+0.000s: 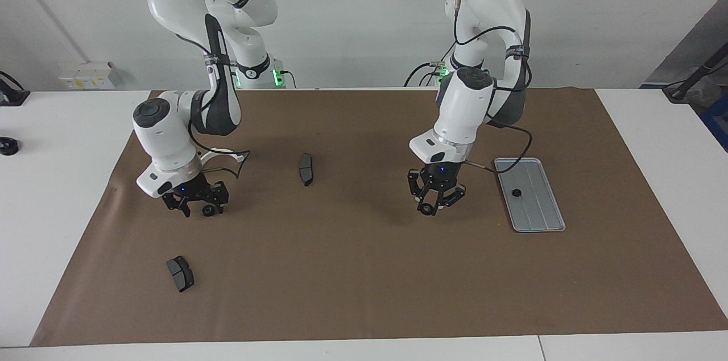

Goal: Place bearing gear from tray to pile

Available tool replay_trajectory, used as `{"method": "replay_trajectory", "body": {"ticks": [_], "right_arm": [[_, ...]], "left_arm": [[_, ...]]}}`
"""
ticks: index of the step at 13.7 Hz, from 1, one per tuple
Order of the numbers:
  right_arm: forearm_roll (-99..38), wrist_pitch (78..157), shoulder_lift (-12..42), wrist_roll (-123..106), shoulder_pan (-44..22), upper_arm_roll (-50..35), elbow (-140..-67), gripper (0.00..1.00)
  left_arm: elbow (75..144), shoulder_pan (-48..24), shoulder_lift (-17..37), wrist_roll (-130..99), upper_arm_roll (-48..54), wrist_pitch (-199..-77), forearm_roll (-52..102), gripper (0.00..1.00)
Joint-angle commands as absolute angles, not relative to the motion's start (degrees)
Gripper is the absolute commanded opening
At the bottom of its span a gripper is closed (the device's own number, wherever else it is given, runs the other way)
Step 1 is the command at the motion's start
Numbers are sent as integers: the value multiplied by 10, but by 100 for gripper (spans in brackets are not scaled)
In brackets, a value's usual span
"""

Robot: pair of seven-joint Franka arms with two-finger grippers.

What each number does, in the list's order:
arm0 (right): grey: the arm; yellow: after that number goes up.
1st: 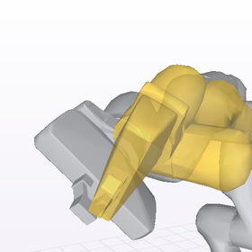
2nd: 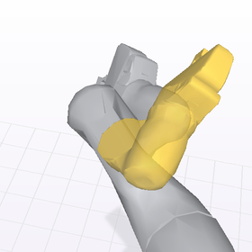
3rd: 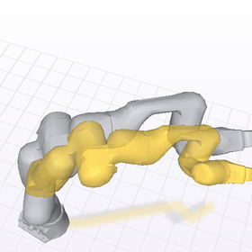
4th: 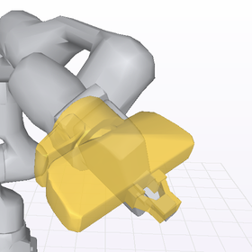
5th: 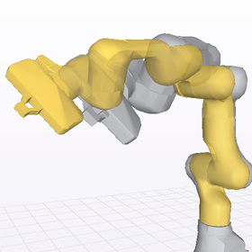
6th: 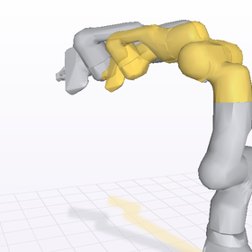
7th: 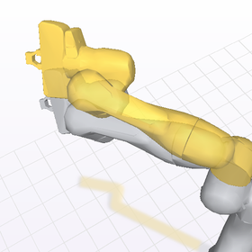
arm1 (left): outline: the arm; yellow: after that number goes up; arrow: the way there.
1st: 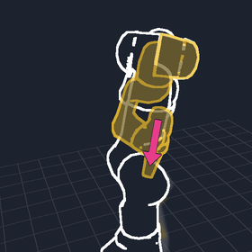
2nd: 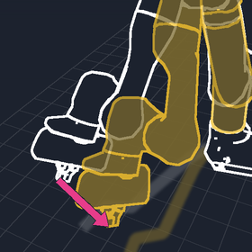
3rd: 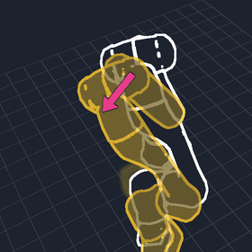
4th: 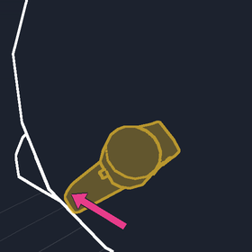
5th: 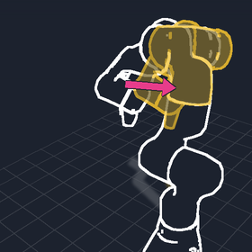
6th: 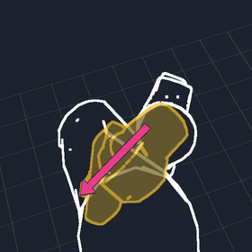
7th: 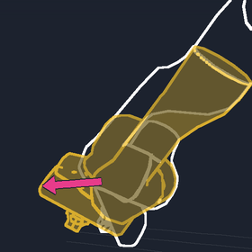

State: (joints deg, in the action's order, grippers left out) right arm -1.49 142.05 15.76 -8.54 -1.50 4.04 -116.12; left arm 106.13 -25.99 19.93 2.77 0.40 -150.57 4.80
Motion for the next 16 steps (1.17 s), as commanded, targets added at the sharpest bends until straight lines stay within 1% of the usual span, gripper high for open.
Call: {"method": "replay_trajectory", "body": {"ticks": [1,3,5,6,7,10,12,13,14,15,16], "right_arm": [[-25,1374,130,-41,-35,38,-1135,100],[-25,1344,130,-9,-51,37,-1108,100],[-25,1335,133,20,-75,37,-1087,100],[-25,1331,136,23,-81,36,-1078,100],[-25,1323,139,25,-93,34,-1068,100],[-46,1314,145,61,-119,34,-1038,100],[-46,1314,163,80,-126,33,-1012,100],[-46,1314,171,89,-134,33,-1000,100],[-47,1314,178,97,-141,33,-988,100],[-46,1315,184,110,-142,33,-981,100],[-46,1315,189,117,-148,33,-973,100]], "left_arm": [[1038,-285,246,27,9,-1562,89,0],[971,-300,292,27,9,-1560,100,0],[942,-315,322,20,10,-1562,99,0],[917,-327,331,14,9,-1554,100,0],[909,-333,333,12,9,-1556,100,0],[931,-326,332,16,8,-1561,97,0],[941,-326,332,16,9,-1561,97,0],[959,-327,330,15,9,-1563,97,0],[969,-327,325,15,8,-1558,98,33],[988,-327,321,15,8,-1563,98,99],[991,-327,319,14,7,-1562,98,100]]}}
